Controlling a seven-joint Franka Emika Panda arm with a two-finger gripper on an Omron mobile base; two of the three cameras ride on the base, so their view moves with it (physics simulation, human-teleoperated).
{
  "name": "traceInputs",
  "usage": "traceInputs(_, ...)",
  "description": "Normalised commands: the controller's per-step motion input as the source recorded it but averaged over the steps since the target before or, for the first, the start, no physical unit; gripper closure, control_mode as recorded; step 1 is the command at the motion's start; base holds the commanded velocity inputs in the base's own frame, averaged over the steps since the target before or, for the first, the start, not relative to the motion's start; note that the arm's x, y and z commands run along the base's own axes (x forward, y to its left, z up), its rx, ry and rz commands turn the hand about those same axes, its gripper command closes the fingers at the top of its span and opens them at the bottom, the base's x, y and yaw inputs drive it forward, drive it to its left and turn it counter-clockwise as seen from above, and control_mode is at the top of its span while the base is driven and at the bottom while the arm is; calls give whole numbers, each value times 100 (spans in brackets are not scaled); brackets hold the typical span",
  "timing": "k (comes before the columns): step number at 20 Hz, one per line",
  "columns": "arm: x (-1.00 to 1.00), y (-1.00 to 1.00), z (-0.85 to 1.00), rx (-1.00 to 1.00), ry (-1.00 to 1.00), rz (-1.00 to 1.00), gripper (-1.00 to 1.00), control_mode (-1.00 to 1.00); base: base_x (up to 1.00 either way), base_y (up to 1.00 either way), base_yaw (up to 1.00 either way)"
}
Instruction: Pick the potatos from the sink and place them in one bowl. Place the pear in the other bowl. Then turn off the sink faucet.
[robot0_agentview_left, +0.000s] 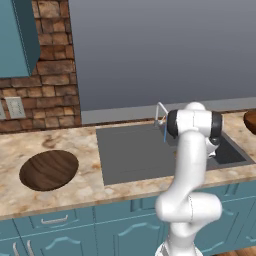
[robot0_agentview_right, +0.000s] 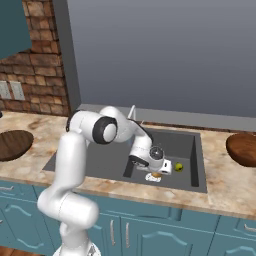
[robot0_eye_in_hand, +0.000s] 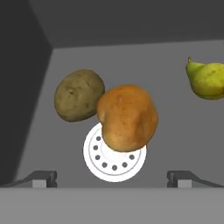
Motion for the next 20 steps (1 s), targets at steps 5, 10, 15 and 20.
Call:
traceInputs(5,41,-16,-25,0,0,0,-100,-100,0,0,0)
traceInputs(10,36,-8,-34,0,0,0,-100,-100,0,0,0)
traceInputs(15,23,0,-42,0,0,0,-100,-100,0,0,0)
traceInputs(20,18,0,-20,0,0,0,100,-100,0,0,0)
